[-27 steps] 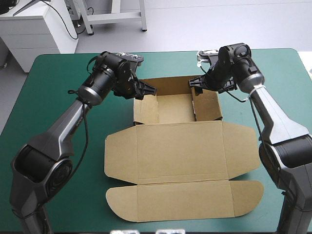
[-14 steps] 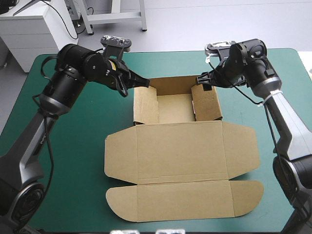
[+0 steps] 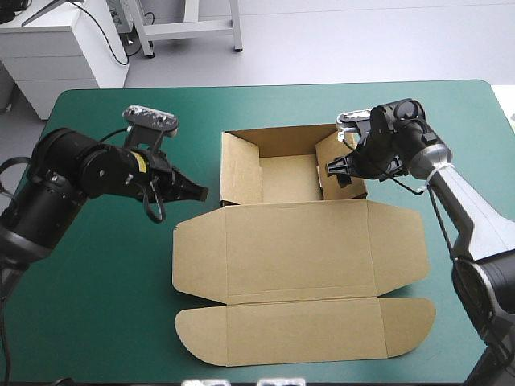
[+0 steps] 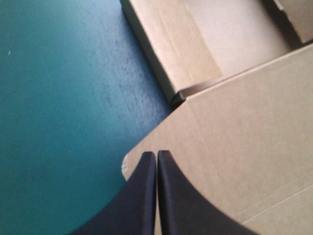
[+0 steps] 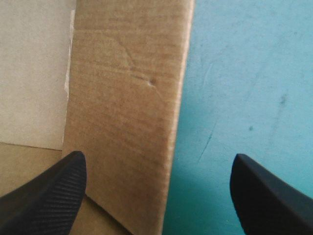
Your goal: Fold the box
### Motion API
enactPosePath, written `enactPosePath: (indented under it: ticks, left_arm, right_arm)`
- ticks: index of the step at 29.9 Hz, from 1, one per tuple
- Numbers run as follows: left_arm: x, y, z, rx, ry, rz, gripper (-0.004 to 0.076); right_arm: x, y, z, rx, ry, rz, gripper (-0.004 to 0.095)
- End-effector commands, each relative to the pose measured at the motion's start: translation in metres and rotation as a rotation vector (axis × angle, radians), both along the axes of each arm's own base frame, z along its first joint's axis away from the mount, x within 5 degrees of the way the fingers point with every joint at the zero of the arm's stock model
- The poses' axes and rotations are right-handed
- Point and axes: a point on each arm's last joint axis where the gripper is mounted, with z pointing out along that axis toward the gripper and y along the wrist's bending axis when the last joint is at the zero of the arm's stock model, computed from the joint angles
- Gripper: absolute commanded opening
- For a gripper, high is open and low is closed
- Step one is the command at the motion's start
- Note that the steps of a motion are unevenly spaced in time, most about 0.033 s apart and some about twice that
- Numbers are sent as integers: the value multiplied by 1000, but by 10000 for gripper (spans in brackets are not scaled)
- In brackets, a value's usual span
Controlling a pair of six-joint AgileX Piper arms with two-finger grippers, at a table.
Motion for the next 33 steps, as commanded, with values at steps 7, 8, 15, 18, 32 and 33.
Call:
enactPosePath:
  ticks: [7,8,15,18,32,33]
  left_arm:
    - [-46,26,-25,-29,-42,10,-8]
    - [-49,28,-30,-33,-49,10,-8]
    - [-77,44,-61,-55,-90,11,-8]
    - [-90,52,-77,-60,-98,11,-8]
    - [-139,79,-90,-213,-335,13,-8]
    - [-140,80,-89,-216,-340,13,-8]
  right_arm:
    - [2,4,5,63,-79,8,697]
    - [3,4,3,64,-74,8,678]
    - [9,6,-22,38,38,4,501]
    - [11,7,-33,26,80,4,404]
    - [13,9,4,42,59,14,-20]
    - [14,8,17,42,17,17,-20]
